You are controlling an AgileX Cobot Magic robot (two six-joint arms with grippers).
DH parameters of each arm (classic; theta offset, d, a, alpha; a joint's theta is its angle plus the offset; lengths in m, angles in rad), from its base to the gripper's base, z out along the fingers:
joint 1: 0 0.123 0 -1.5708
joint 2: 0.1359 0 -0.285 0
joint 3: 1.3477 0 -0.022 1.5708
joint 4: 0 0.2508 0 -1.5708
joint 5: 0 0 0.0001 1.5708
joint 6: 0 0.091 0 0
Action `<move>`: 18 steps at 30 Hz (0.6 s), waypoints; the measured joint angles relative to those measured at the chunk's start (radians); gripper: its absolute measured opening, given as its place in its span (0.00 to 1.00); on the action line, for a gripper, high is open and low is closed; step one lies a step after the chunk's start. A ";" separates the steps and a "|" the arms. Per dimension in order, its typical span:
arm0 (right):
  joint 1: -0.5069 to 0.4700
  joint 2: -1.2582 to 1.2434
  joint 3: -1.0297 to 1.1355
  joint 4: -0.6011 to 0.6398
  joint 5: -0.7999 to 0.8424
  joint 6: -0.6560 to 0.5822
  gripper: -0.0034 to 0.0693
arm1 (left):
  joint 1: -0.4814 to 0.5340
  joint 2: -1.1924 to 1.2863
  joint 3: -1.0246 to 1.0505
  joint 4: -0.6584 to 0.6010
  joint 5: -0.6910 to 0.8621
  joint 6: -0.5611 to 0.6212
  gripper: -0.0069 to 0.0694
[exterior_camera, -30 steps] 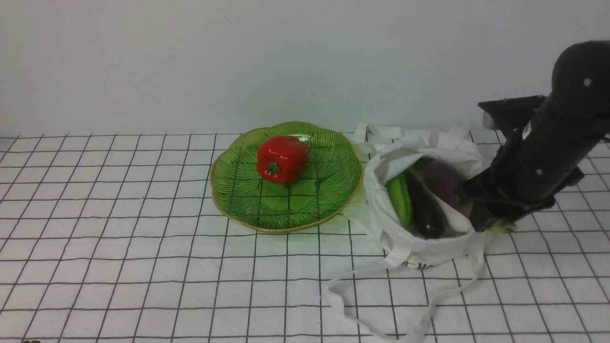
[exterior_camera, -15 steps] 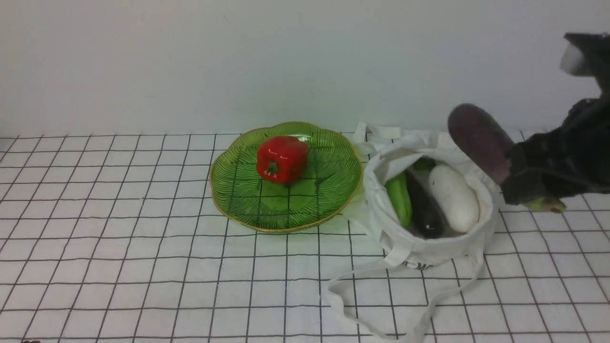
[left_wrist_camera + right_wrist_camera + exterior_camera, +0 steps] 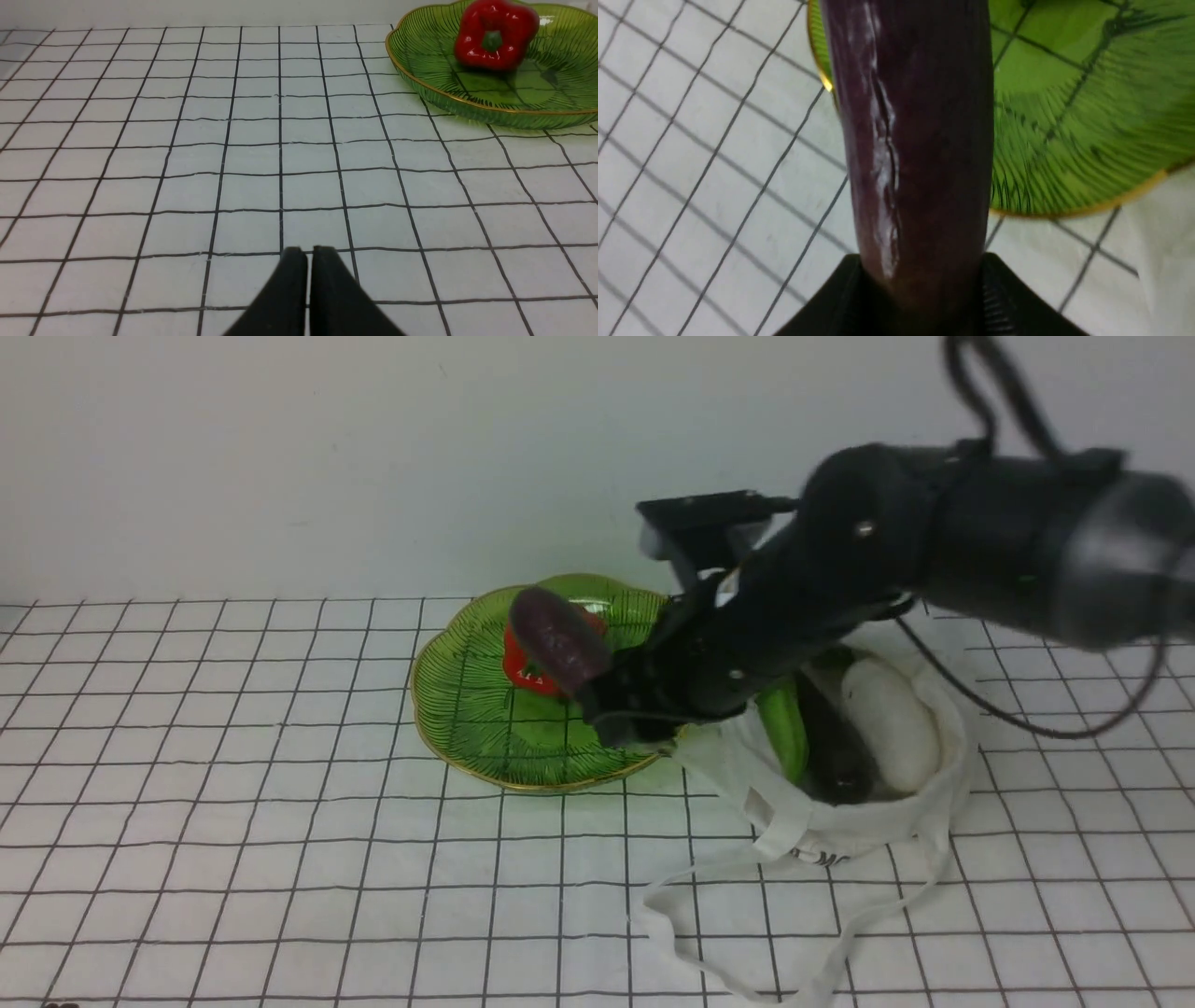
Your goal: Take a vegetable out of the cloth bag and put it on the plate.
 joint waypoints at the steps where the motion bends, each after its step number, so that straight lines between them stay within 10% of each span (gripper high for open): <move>1: 0.000 0.083 -0.062 -0.015 0.000 0.005 0.42 | 0.000 0.000 0.000 0.000 0.000 0.000 0.08; 5: 0.000 0.214 -0.186 -0.052 0.030 0.011 0.52 | 0.000 0.000 0.000 0.000 0.000 0.000 0.08; 9: 0.000 0.328 -0.345 -0.150 0.138 0.040 0.89 | 0.000 0.000 0.000 0.000 0.000 0.000 0.08; 18: 0.000 0.334 -0.689 -0.282 0.427 0.119 0.95 | 0.000 0.000 0.000 0.000 0.000 0.000 0.08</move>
